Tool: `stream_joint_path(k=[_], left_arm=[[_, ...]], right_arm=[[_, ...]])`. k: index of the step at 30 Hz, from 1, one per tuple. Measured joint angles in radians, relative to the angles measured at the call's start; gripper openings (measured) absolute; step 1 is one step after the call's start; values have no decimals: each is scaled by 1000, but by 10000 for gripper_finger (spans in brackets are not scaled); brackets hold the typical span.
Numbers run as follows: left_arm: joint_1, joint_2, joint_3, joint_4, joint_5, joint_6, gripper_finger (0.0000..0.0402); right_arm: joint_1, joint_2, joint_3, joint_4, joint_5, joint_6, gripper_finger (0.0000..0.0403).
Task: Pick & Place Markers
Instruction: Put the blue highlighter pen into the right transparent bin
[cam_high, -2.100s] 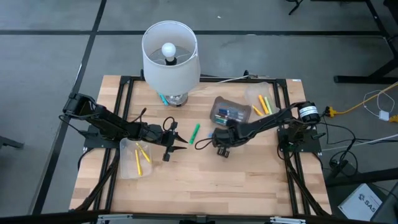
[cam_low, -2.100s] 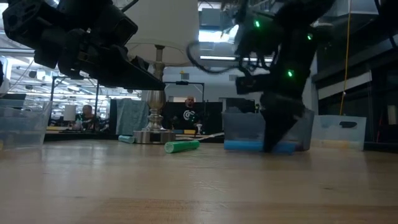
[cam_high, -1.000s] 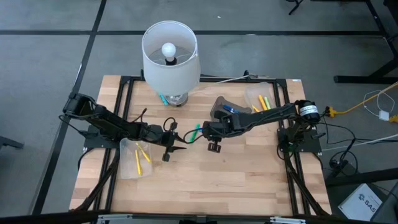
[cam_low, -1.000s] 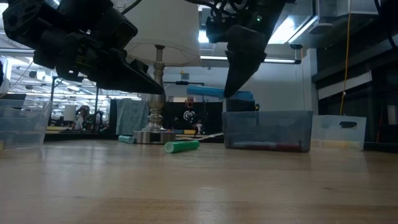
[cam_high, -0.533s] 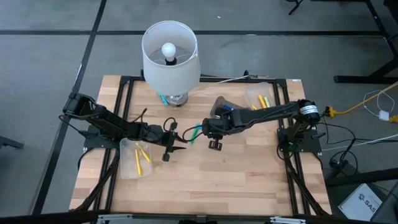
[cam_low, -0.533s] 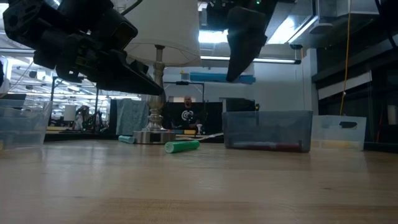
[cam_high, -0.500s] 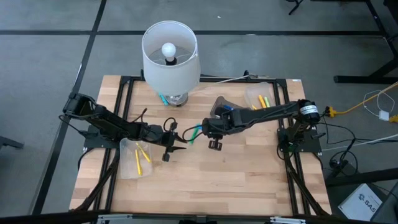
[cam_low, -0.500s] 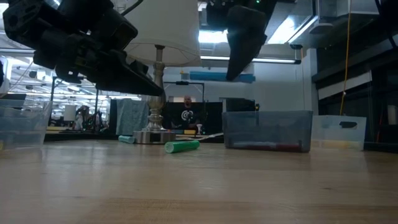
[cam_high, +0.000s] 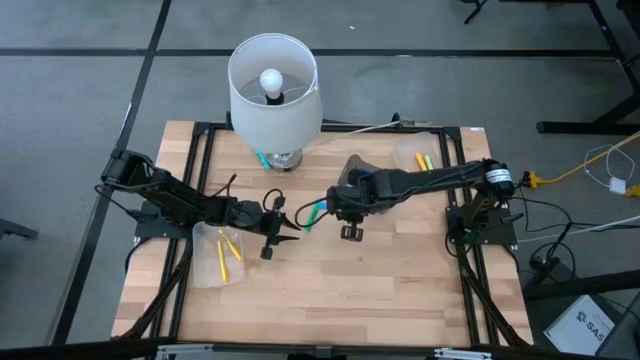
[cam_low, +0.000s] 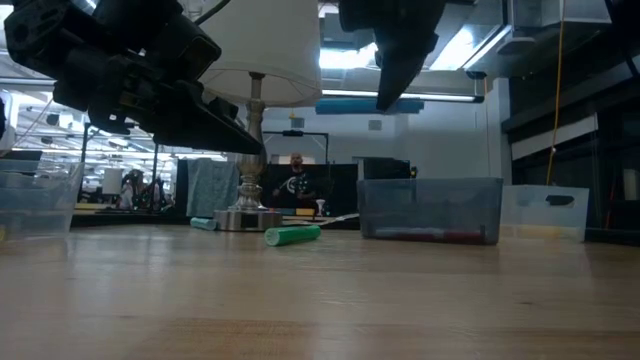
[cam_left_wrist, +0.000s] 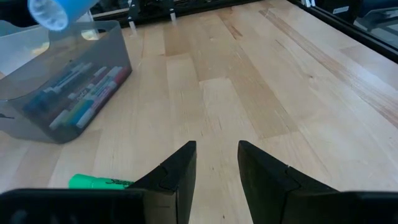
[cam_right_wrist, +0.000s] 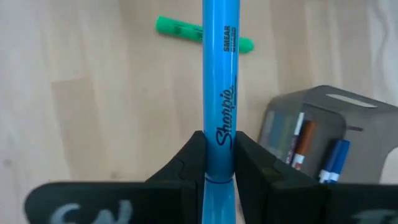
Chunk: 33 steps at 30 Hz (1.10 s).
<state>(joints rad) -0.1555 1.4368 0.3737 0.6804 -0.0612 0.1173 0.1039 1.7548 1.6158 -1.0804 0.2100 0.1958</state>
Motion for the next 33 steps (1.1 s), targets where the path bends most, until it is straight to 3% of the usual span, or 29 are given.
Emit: stream_joint_path(k=[7,18,33], left_arm=[[0,0,0,0,0,0,116],[0,0,0,0,-1,1,116],[0,0,0,-18,-1,1,116]], right_arm=[[-3,0,38,-34,-54,-5,61],[-5,0,44,-78,-55,1,61],[-112,-18,44,-181,-54,21,68]])
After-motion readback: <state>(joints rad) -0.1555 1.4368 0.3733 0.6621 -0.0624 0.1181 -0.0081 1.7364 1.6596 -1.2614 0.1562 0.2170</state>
